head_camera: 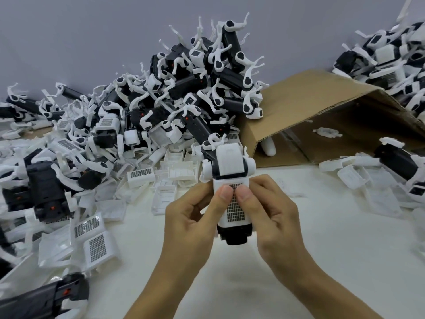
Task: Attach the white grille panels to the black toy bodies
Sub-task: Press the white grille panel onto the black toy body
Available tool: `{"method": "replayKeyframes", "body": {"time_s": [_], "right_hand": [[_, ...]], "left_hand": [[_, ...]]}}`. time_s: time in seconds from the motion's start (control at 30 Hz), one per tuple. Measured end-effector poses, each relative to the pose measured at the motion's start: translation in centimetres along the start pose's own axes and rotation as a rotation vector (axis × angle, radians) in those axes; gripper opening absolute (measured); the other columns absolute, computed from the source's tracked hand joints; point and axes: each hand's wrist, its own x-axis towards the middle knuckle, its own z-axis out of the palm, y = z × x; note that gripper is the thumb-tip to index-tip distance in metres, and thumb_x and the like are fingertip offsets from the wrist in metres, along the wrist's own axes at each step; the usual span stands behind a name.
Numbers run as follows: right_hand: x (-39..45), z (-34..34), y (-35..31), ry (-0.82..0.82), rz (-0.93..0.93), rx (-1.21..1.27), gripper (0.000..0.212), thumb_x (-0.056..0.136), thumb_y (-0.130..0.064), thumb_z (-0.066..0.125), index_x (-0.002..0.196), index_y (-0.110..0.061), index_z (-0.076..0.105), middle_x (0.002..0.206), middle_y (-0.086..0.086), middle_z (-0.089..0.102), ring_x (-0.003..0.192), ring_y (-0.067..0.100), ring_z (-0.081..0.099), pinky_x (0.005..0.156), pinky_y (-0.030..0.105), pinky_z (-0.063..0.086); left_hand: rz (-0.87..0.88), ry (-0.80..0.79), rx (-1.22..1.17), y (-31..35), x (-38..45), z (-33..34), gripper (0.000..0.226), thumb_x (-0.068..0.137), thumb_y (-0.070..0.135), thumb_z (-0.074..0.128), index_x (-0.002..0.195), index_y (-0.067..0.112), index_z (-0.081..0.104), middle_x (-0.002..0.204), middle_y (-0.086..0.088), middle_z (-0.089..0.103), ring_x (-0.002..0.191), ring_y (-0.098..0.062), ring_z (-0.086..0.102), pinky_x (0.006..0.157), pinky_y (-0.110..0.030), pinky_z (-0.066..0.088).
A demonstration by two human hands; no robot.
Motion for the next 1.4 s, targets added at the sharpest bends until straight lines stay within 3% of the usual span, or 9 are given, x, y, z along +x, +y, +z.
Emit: {"method": "replayKeyframes", "body": {"time_s": [0.13, 0.27, 0.43, 0.63, 0.87, 1.07, 1.2, 1.33, 1.4], "right_hand": [[0.3, 0.3, 0.0, -0.015, 0.089, 0.067, 0.021, 0.095, -0.036, 0.055, 0.097, -0.033, 0.076, 0.094, -0.001, 0.068, 0.093, 0.019, 0.069, 0.074, 0.036, 0.061], [0.4, -0.2, 0.1, 0.058, 0.102, 0.067, 0.024, 0.094, -0.043, 0.058, 0.092, -0.030, 0.078, 0.097, 0.003, 0.069, 0.095, 0.025, 0.070, 0.071, 0.049, 0.063], [0.8, -0.5, 0.0, -0.039, 0.098, 0.056, 0.022, 0.094, -0.042, 0.054, 0.095, -0.043, 0.077, 0.099, -0.001, 0.070, 0.100, 0.016, 0.069, 0.075, 0.027, 0.060], [0.3, 0.3, 0.3, -0.058, 0.103, -0.117, 0.033, 0.089, -0.052, 0.058, 0.113, -0.036, 0.074, 0.105, -0.007, 0.067, 0.098, 0.020, 0.066, 0.083, 0.044, 0.057], [2.8, -1.9, 0.0, 0.149, 0.356, -0.082, 0.037, 0.076, -0.022, 0.087, 0.107, -0.025, 0.067, 0.092, -0.003, 0.080, 0.083, 0.014, 0.076, 0.073, 0.027, 0.060], [3.2, -5.7, -3.1, 0.020, -0.334, -0.811, 0.021, 0.081, -0.018, 0.083, 0.087, -0.021, 0.063, 0.094, -0.009, 0.068, 0.085, 0.009, 0.067, 0.068, 0.028, 0.056], [6.1, -10.9, -8.4, 0.017, -0.787, -1.143, 0.020, 0.081, -0.017, 0.077, 0.072, -0.002, 0.066, 0.104, 0.010, 0.070, 0.089, 0.023, 0.069, 0.072, 0.034, 0.057], [12.5, -16.4, -15.0, 0.189, -0.832, -1.331, 0.029, 0.080, -0.017, 0.081, 0.066, -0.003, 0.058, 0.100, 0.016, 0.064, 0.076, 0.019, 0.056, 0.069, 0.011, 0.044], [17.7, -18.8, -17.8, 0.355, -0.599, -1.351, 0.026, 0.084, -0.023, 0.078, 0.079, 0.000, 0.066, 0.115, 0.020, 0.061, 0.094, 0.029, 0.060, 0.081, 0.023, 0.051]], "left_hand": [[-0.062, -0.002, -0.021, -0.3, 0.1, -0.4, 0.028, 0.083, 0.040, 0.069, 0.100, 0.020, 0.078, 0.091, -0.002, 0.077, 0.085, -0.016, 0.074, 0.064, -0.023, 0.057], [-0.092, -0.112, -0.047, -0.5, 0.1, -0.3, 0.035, 0.081, 0.034, 0.072, 0.114, 0.022, 0.075, 0.111, -0.012, 0.074, 0.107, -0.027, 0.070, 0.079, -0.027, 0.058], [-0.128, -0.018, -0.073, -0.4, 0.2, -0.1, 0.028, 0.082, 0.036, 0.074, 0.108, 0.025, 0.077, 0.101, -0.007, 0.077, 0.096, -0.024, 0.074, 0.075, -0.036, 0.061], [-0.131, 0.085, -0.032, -0.5, 0.4, -0.5, 0.022, 0.088, 0.038, 0.070, 0.098, 0.022, 0.080, 0.093, -0.005, 0.077, 0.088, -0.021, 0.073, 0.074, -0.040, 0.063], [-0.030, 0.079, 0.391, -2.2, 0.5, -1.2, 0.027, 0.092, 0.052, 0.049, 0.089, 0.041, 0.073, 0.094, 0.026, 0.072, 0.097, 0.005, 0.064, 0.073, -0.008, 0.043], [0.168, 0.227, 0.578, -5.5, 1.7, -3.3, 0.024, 0.091, 0.010, 0.068, 0.076, 0.029, 0.068, 0.076, 0.014, 0.068, 0.085, -0.003, 0.062, 0.055, -0.010, 0.042], [0.309, 0.294, 0.649, -6.7, 2.8, -2.8, 0.019, 0.090, 0.013, 0.073, 0.071, 0.014, 0.069, 0.069, 0.006, 0.064, 0.076, -0.012, 0.052, 0.059, -0.016, 0.042], [0.387, 0.295, 0.629, -6.3, 3.1, -2.3, 0.043, 0.084, 0.038, 0.048, 0.068, 0.005, 0.072, 0.064, 0.001, 0.062, 0.072, -0.012, 0.048, 0.065, -0.016, 0.041], [0.348, 0.299, 0.608, -5.9, 3.0, -2.1, 0.046, 0.081, 0.040, 0.046, 0.068, 0.005, 0.072, 0.063, 0.000, 0.062, 0.073, -0.012, 0.048, 0.068, -0.012, 0.039]]}}
